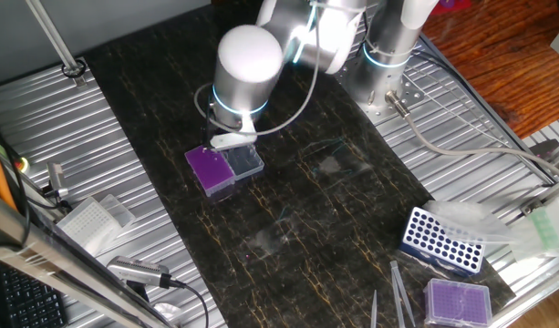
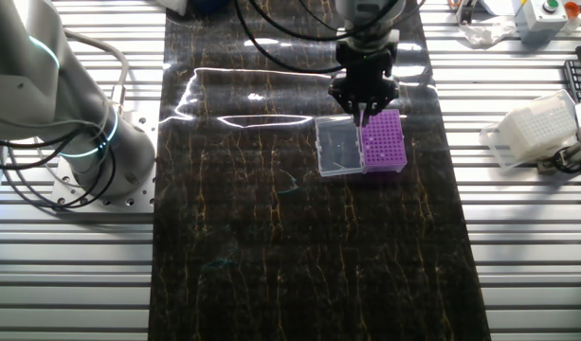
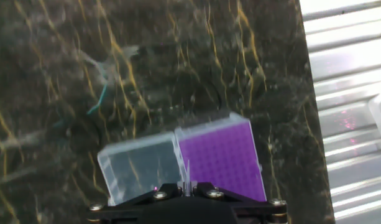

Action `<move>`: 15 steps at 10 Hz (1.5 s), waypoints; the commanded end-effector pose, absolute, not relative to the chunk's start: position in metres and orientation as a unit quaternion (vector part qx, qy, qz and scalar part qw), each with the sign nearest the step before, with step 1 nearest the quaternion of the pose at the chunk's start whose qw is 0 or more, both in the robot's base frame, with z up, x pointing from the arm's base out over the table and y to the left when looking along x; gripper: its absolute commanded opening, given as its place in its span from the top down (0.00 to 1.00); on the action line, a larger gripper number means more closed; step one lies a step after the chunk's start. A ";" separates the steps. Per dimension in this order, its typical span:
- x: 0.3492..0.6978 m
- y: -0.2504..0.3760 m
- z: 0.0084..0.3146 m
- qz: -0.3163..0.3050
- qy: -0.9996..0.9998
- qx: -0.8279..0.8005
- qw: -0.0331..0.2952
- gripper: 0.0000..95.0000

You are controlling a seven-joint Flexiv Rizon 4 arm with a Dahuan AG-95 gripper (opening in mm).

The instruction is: Insert a small pipette tip into the holder for small pipette tips

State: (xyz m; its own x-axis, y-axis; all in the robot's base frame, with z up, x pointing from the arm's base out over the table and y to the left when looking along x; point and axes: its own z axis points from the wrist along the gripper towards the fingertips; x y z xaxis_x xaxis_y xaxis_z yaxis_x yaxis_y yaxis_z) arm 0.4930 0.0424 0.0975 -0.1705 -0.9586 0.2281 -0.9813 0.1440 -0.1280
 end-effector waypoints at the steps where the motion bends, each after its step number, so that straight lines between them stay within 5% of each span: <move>1: 0.497 0.037 0.094 0.140 -0.751 0.642 0.065 1.00; 15: 0.508 0.032 0.091 0.231 -0.726 0.624 0.176 1.00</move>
State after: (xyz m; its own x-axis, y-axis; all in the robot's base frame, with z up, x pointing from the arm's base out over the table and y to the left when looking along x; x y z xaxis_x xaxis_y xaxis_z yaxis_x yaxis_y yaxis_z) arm 0.5077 0.0325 0.0907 -0.1601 -0.8273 0.5384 -0.9865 0.1144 -0.1175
